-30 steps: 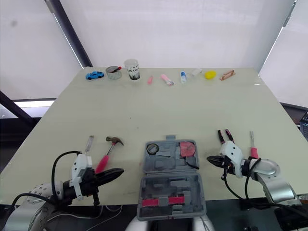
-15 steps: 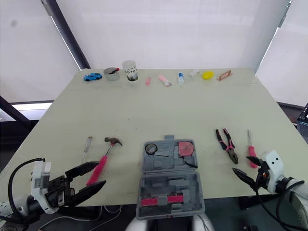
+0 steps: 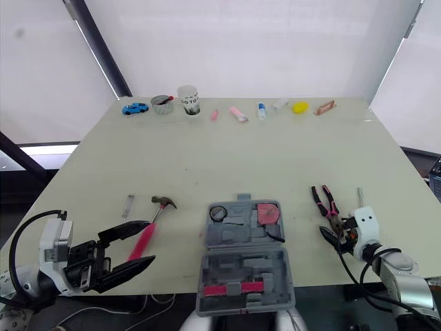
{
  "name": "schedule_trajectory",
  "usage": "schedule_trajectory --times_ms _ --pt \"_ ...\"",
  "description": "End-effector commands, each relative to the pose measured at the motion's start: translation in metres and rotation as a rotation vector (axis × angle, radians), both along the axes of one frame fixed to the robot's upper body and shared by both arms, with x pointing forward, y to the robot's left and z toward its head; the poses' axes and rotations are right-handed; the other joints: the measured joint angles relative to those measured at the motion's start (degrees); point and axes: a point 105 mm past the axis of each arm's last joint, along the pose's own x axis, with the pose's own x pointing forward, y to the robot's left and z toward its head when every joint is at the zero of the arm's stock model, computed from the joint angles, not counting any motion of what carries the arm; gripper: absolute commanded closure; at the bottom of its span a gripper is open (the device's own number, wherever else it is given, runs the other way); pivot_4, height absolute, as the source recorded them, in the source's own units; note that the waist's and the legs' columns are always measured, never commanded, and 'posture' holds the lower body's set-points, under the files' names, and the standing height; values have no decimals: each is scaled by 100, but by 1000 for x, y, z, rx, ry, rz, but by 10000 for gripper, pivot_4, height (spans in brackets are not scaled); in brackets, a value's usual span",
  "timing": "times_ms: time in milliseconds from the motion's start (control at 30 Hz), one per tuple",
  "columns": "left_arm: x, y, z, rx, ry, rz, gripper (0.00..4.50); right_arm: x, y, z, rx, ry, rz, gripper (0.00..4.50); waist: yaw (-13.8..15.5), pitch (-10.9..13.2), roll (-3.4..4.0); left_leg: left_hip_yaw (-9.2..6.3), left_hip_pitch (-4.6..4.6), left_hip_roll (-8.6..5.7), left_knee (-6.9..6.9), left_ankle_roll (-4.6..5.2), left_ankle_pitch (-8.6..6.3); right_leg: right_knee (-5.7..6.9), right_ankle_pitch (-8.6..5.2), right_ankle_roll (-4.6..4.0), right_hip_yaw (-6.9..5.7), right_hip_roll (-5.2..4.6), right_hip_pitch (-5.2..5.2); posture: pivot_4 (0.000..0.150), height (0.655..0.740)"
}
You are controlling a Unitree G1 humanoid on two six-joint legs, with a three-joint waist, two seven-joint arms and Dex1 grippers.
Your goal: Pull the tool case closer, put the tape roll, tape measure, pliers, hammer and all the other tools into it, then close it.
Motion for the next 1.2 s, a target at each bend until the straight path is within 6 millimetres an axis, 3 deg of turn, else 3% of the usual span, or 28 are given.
schedule_trajectory --times_ms 33,133,200,267,367,600,733,933,1067,1200 --pt "-5 -11 11 -14 -39 -44 425 3 -8 -2 -32 -7 -88 0 -2 -2 -3 0 5 0 0 0 0 2 0 0 1 0 3 1500 7400" --pt "-5 -13 14 -14 -54 -52 0 5 -3 -3 10 -18 -117 7253 -4 -4 -5 0 11 0 0 0 0 3 -1 0 1 2 8 1500 7400" --pt "-5 -15 15 -15 -59 -57 0 5 -1 -3 12 -18 -111 15222 -6 -4 -5 0 11 0 0 0 0 3 -1 0 2 2 8 1500 7400" --pt "-5 -17 17 -21 -63 -61 0 3 1 -5 5 -15 -100 26107 -11 -4 -5 -1 11 0 0 0 0 3 0 -1 2 2 8 1500 7400" --pt "-5 -20 18 -31 -68 -64 0 3 2 -5 12 -21 -99 35121 -14 -4 -5 0 11 0 -1 0 0 3 0 -1 2 2 8 1500 7400" --pt "1 -26 25 -84 -78 -40 0 8 13 16 -14 -109 20 35275 -19 0 1 -1 11 0 -1 0 0 4 0 0 3 3 8 1500 7400" --pt "9 -20 23 -112 -58 25 0 13 43 58 -91 -234 317 35275 -23 14 24 0 10 -2 0 0 0 5 1 1 11 1 6 1500 7400" --pt "11 -5 19 -112 -39 95 0 7 76 90 -174 -272 636 35275 -69 13 17 -6 12 -1 -1 0 0 7 1 3 3 9 6 1500 7400" --pt "3 13 12 -72 -15 144 0 -7 119 124 -327 -263 979 35275 -89 32 32 -10 4 0 -1 0 0 6 1 1 1 6 -2 1500 7400" --pt "-3 25 3 -37 12 169 0 -18 128 113 -470 -113 1128 35275 -84 23 9 -16 -1 0 0 1 0 7 0 1 -5 4 -8 1500 7400"
